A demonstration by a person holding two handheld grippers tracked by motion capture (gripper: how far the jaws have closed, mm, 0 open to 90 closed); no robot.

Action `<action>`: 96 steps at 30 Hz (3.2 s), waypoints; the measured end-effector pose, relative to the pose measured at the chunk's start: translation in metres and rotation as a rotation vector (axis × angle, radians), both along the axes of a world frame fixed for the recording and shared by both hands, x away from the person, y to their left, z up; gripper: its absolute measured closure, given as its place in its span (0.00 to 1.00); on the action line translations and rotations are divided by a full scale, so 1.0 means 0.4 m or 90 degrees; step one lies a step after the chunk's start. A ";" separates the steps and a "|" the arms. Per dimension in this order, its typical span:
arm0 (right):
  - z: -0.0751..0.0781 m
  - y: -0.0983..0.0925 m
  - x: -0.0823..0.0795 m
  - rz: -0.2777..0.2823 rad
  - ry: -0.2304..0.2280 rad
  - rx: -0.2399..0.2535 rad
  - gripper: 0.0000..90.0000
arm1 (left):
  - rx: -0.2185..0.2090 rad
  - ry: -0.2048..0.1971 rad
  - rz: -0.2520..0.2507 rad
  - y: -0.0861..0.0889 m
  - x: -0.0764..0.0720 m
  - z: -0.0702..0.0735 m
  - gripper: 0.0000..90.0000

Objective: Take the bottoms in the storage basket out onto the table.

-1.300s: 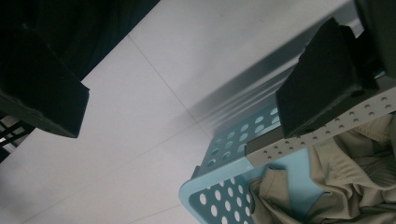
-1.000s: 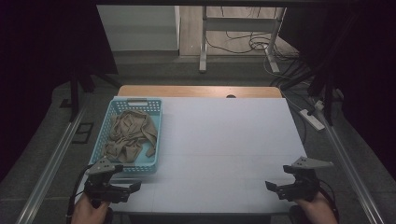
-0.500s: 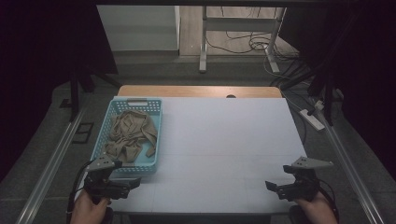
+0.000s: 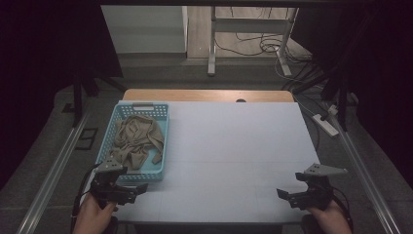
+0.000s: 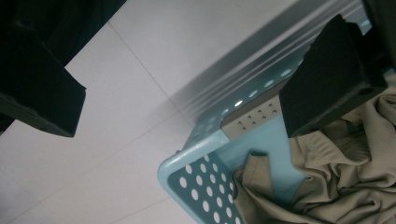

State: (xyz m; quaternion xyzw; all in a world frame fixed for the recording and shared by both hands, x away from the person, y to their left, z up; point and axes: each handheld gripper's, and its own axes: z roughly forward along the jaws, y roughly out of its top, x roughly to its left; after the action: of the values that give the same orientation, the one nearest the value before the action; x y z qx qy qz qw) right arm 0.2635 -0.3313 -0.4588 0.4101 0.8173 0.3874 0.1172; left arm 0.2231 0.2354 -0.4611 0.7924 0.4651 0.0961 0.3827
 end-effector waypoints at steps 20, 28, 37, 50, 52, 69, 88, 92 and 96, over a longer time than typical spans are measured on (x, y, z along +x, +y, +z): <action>0.000 -0.001 0.000 0.001 0.000 0.004 0.01 | 0.004 0.012 0.023 0.019 0.066 0.014 0.00; 0.000 0.002 0.000 0.005 -0.001 -0.004 0.01 | -0.001 0.013 0.033 0.033 0.094 0.017 0.00; 0.000 0.003 -0.001 0.006 -0.002 -0.006 0.01 | 0.012 0.009 0.040 0.042 0.126 0.025 0.00; -0.001 0.004 0.000 0.007 0.001 -0.006 0.01 | 0.013 0.019 0.046 0.055 0.182 0.017 0.00; -0.001 0.004 0.001 0.009 0.002 -0.007 0.01 | 0.012 0.020 0.047 0.058 0.189 0.015 0.00; -0.003 0.005 0.002 0.010 0.005 -0.008 0.01 | 0.016 0.031 0.050 0.079 0.250 0.011 0.00; -0.003 0.005 0.004 0.012 0.009 -0.009 0.01 | 0.028 0.047 0.073 0.096 0.321 -0.004 0.00; -0.003 0.005 0.004 0.012 0.010 -0.009 0.01 | 0.016 0.049 0.072 0.100 0.333 -0.006 0.00; -0.003 0.005 0.004 0.011 0.010 -0.008 0.01 | 0.008 0.049 0.071 0.101 0.344 -0.007 0.00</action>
State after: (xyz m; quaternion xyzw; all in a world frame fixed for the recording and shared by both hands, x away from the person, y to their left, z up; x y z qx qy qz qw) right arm 0.2650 -0.3293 -0.4600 0.4053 0.8242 0.3800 0.1100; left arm 0.3608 0.2758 -0.4637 0.7711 0.5221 0.0896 0.3533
